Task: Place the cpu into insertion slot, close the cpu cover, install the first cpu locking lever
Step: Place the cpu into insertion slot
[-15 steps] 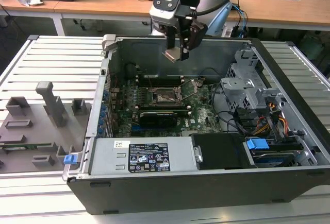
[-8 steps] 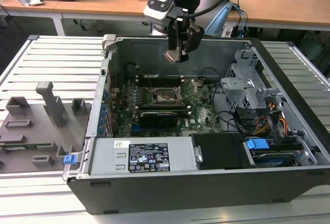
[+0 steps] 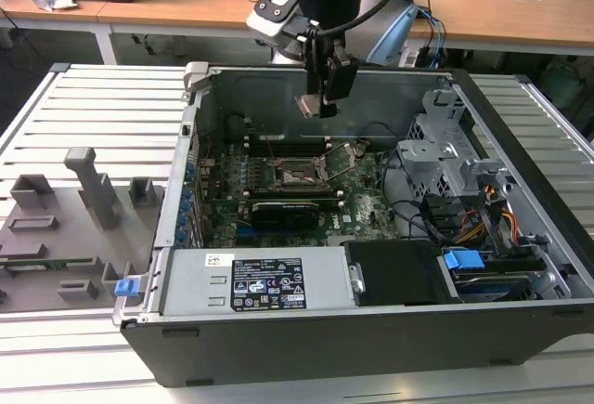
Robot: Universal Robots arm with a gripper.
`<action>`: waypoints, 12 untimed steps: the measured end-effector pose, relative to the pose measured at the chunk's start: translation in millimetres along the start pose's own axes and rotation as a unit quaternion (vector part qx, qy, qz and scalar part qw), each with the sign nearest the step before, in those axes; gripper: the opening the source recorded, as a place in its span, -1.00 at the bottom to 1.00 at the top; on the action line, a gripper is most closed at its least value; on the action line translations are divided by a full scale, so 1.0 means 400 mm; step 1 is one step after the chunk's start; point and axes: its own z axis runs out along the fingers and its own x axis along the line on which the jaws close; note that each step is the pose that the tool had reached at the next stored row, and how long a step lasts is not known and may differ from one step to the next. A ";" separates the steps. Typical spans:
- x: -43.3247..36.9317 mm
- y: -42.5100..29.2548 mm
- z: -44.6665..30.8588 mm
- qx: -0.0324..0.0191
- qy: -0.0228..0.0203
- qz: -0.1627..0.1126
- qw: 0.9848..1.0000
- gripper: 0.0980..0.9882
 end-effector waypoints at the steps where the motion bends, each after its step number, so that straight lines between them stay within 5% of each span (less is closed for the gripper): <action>1: 0.000 0.000 0.003 0.000 -0.001 0.010 1.000 -0.03; 7: -0.001 -0.004 0.043 0.003 -0.002 0.032 0.999 -0.03; 10: -0.001 -0.005 0.058 0.002 -0.005 0.063 0.998 -0.03; 12: -0.001 -0.007 0.076 0.001 -0.008 0.097 0.995 -0.03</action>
